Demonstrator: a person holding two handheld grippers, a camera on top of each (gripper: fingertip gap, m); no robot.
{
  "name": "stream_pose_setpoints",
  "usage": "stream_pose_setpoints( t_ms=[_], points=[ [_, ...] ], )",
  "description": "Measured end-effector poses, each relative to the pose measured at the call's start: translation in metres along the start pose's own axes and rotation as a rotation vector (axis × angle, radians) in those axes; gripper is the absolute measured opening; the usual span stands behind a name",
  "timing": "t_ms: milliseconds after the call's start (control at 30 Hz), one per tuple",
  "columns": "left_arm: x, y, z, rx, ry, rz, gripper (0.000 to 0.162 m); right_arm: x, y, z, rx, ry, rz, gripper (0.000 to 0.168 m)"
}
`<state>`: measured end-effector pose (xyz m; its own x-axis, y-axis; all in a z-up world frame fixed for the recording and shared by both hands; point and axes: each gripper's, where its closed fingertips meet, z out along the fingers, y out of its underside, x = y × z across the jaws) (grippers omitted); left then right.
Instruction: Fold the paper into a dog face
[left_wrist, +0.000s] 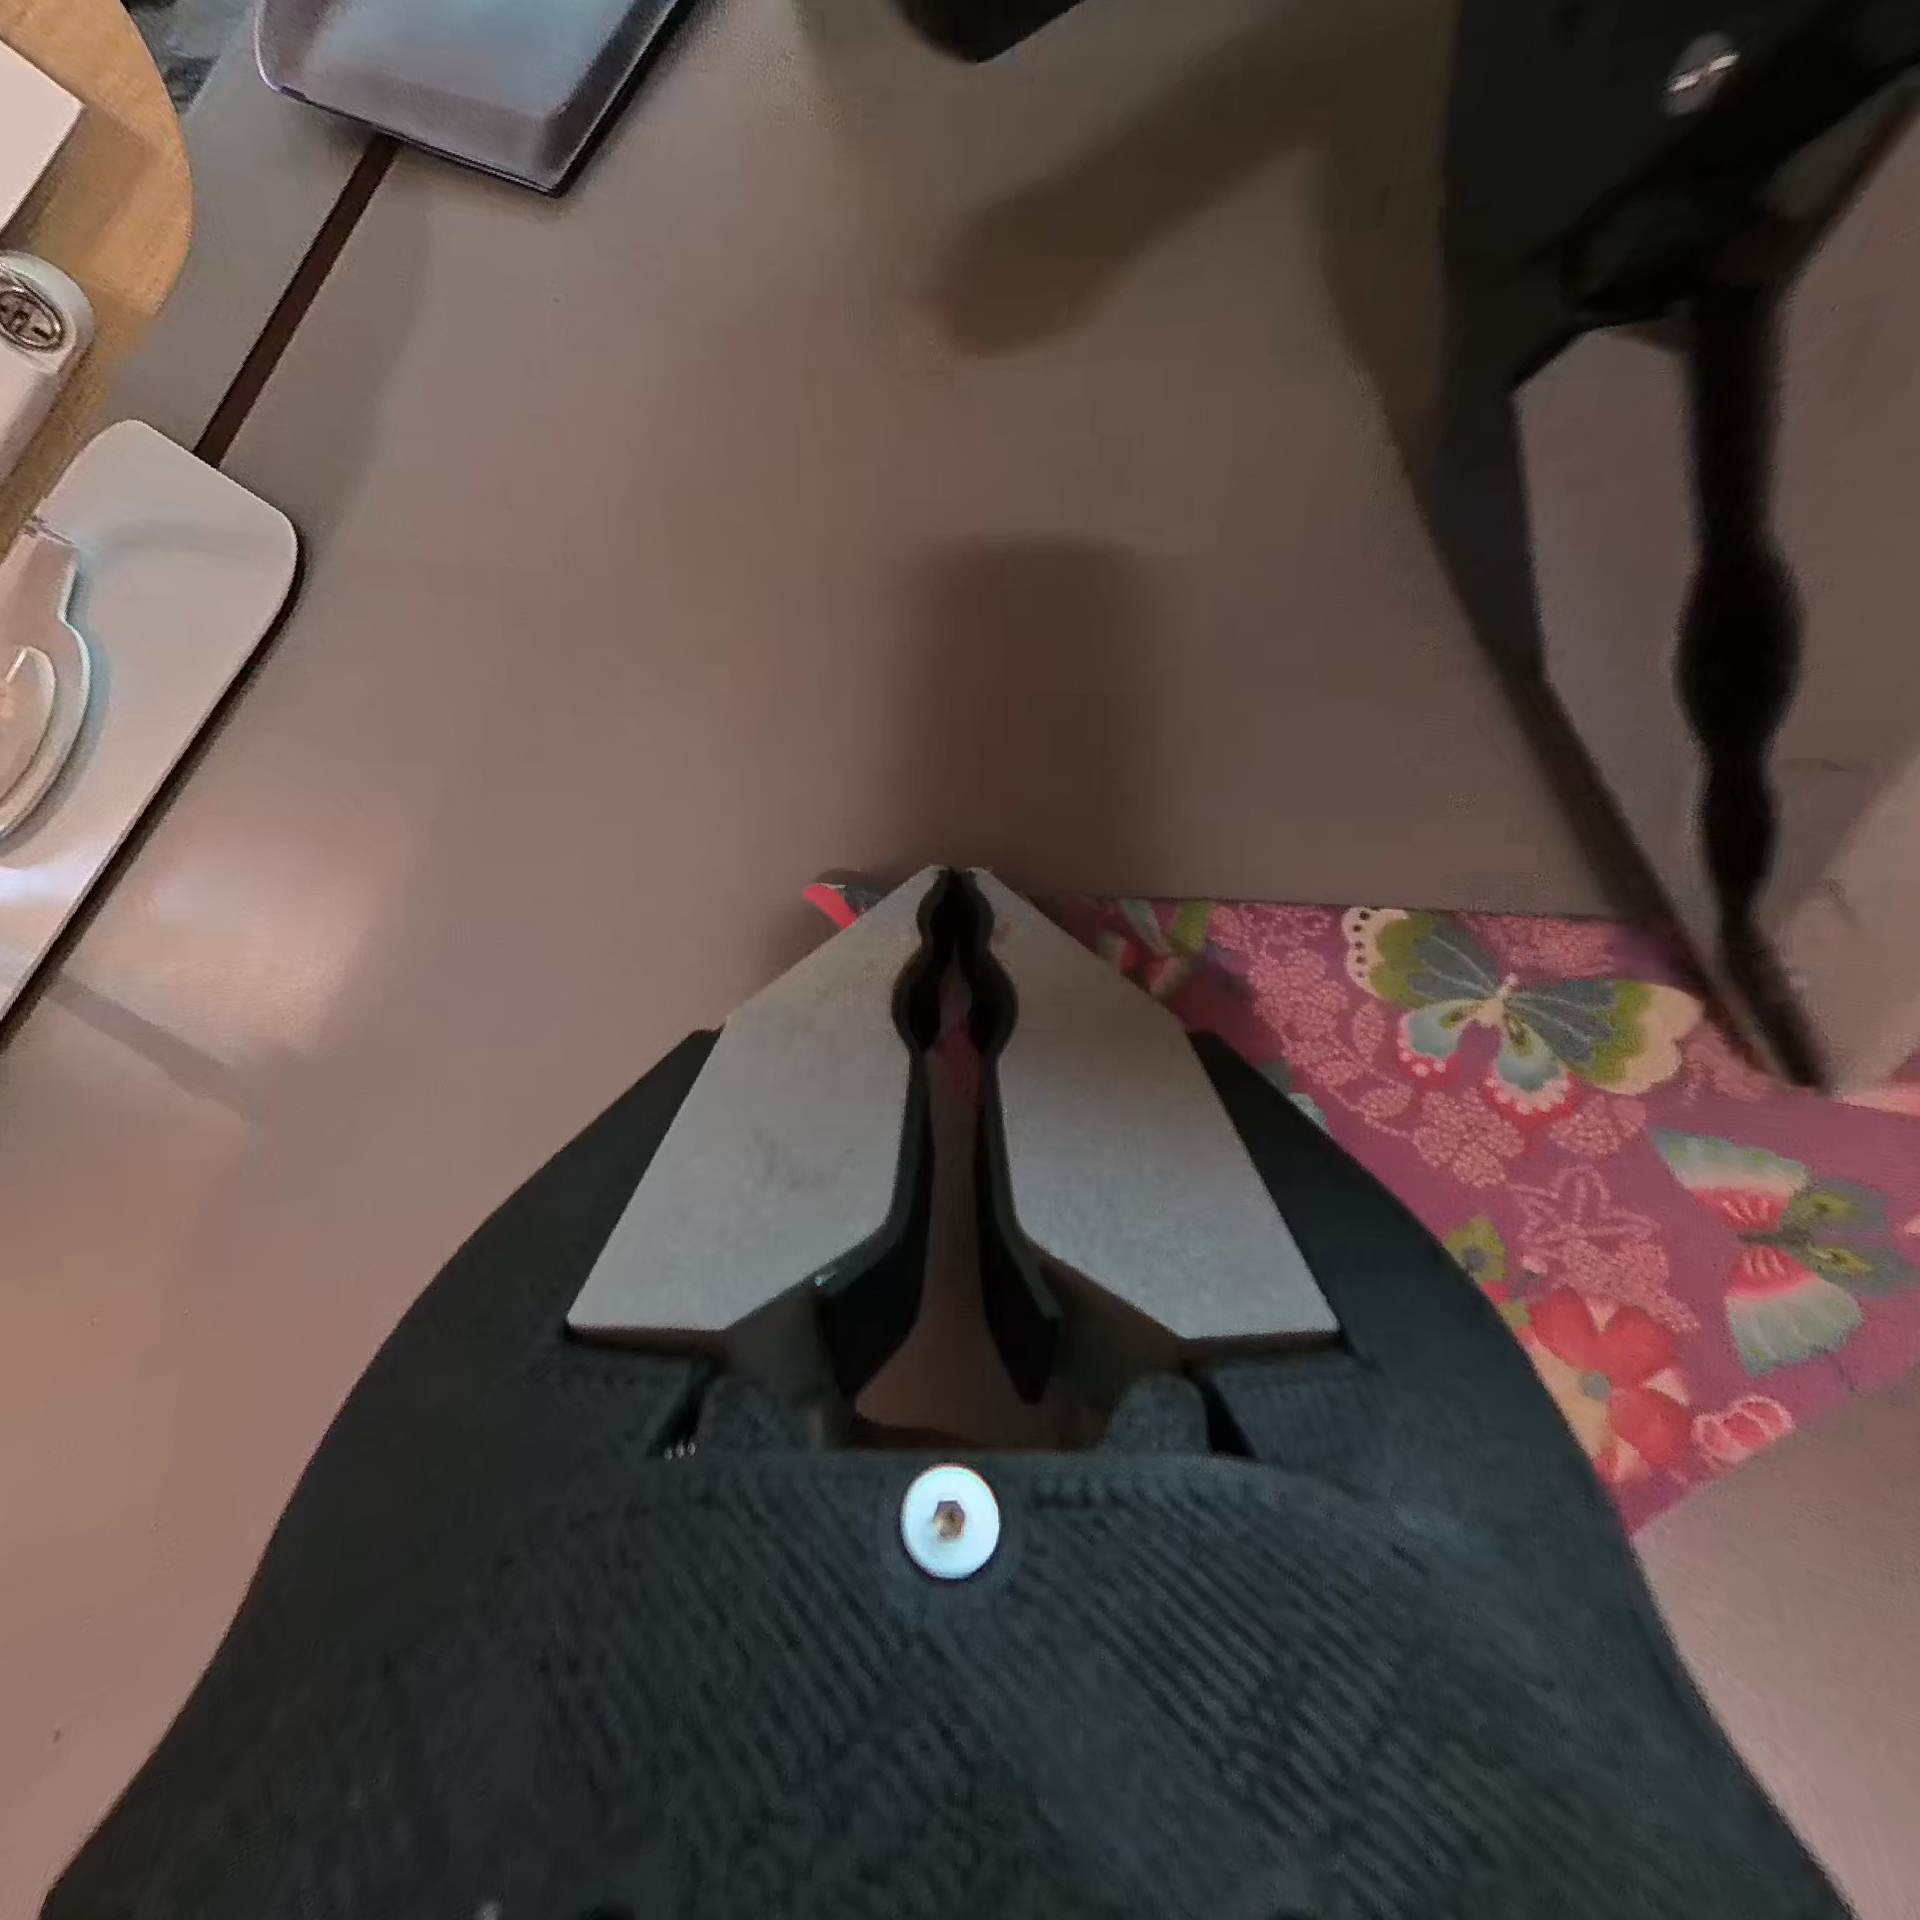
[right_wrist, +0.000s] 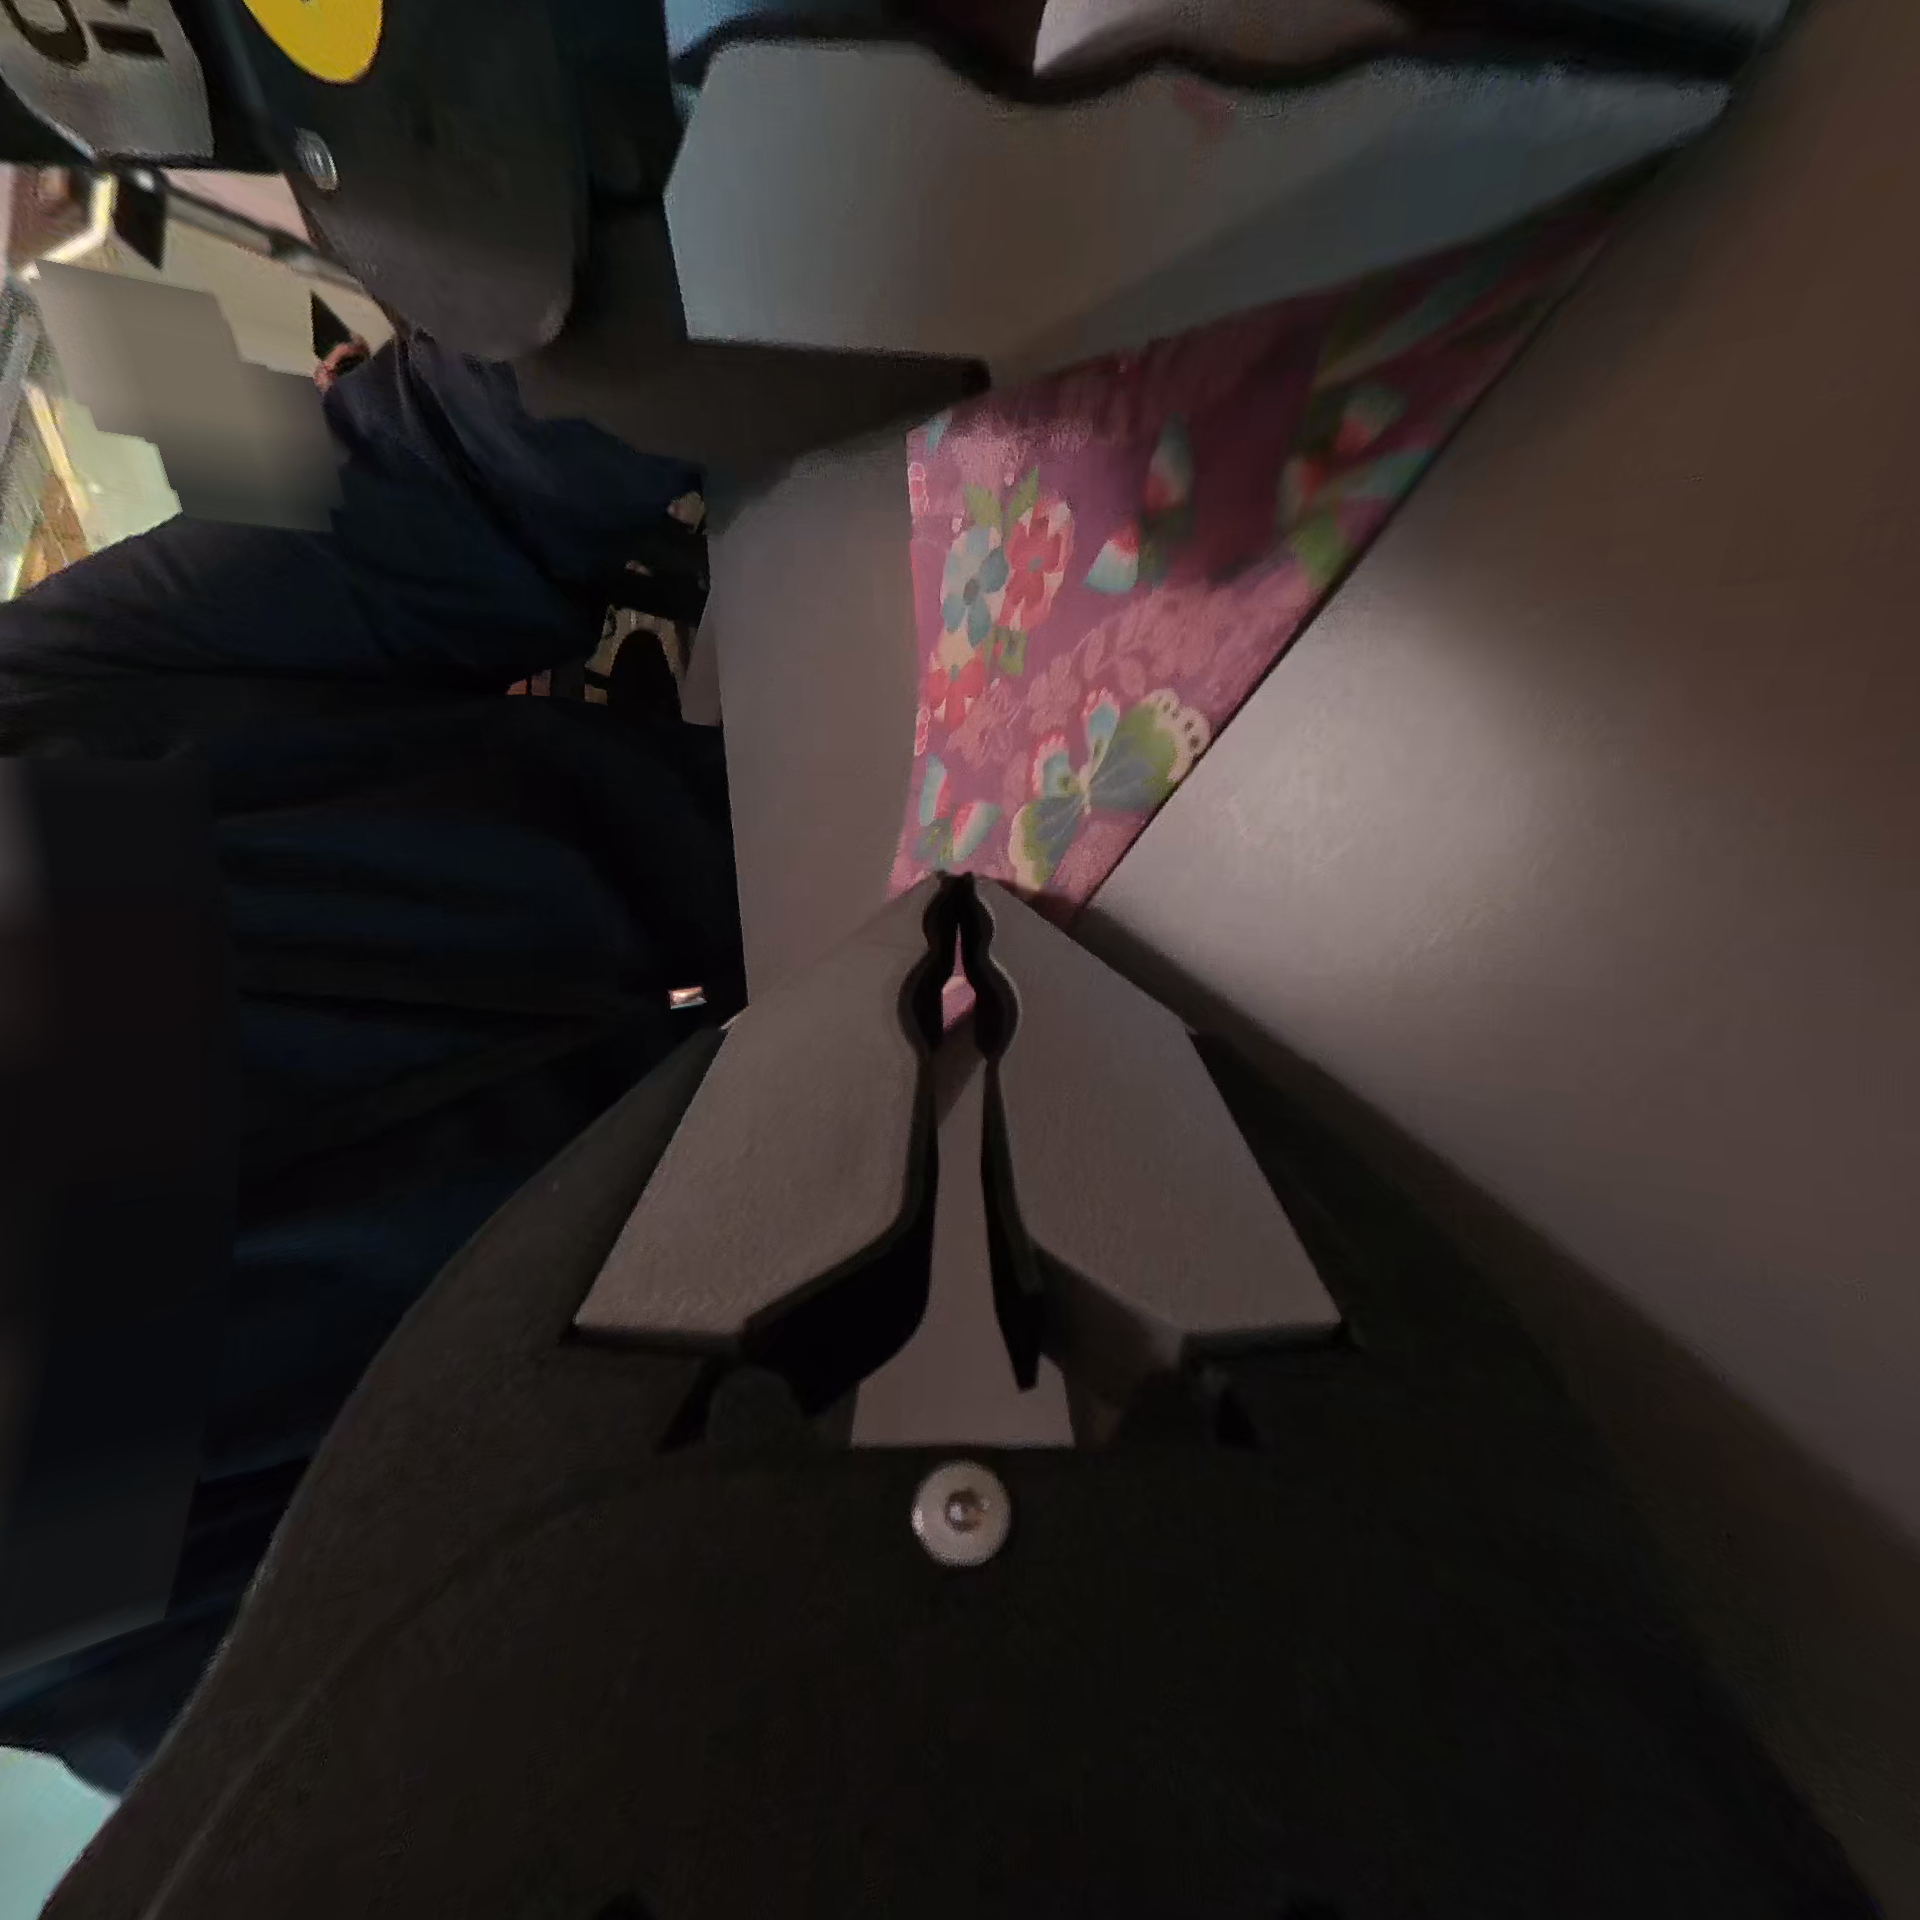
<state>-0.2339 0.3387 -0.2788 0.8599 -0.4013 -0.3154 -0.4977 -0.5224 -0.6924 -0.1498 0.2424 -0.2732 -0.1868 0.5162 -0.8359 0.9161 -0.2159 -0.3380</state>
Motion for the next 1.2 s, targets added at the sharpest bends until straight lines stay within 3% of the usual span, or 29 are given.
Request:
stream_pose_setpoints(
  t_ms=[33,700,833,967,1100,1200],
  points=[
    [0.0,0.0,0.0,0.0,0.001,-0.001,0.0,-0.002,0.004,0.0,0.009,0.005,0.006,0.0],
    [-0.004,0.005,-0.004,-0.017,-0.049,-0.016,0.0,-0.021,0.054,0.0,0.11,0.055,0.054,0.0],
    [-0.022,0.019,-0.012,-0.066,-0.172,-0.053,0.0,-0.009,0.037,-0.02,0.203,0.24,-0.038,0.0],
    [-0.033,0.031,-0.022,-0.086,-0.218,-0.149,0.0,-0.04,-0.002,-0.026,0.335,0.234,-0.231,0.0],
    [-0.037,0.032,-0.032,-0.015,-0.131,-0.312,0.0,-0.047,-0.025,-0.006,0.286,0.318,-0.399,0.0],
    [-0.044,0.034,-0.043,0.037,-0.12,-0.323,0.0,-0.031,-0.037,0.003,0.231,0.439,-0.465,0.0]
  ],
)
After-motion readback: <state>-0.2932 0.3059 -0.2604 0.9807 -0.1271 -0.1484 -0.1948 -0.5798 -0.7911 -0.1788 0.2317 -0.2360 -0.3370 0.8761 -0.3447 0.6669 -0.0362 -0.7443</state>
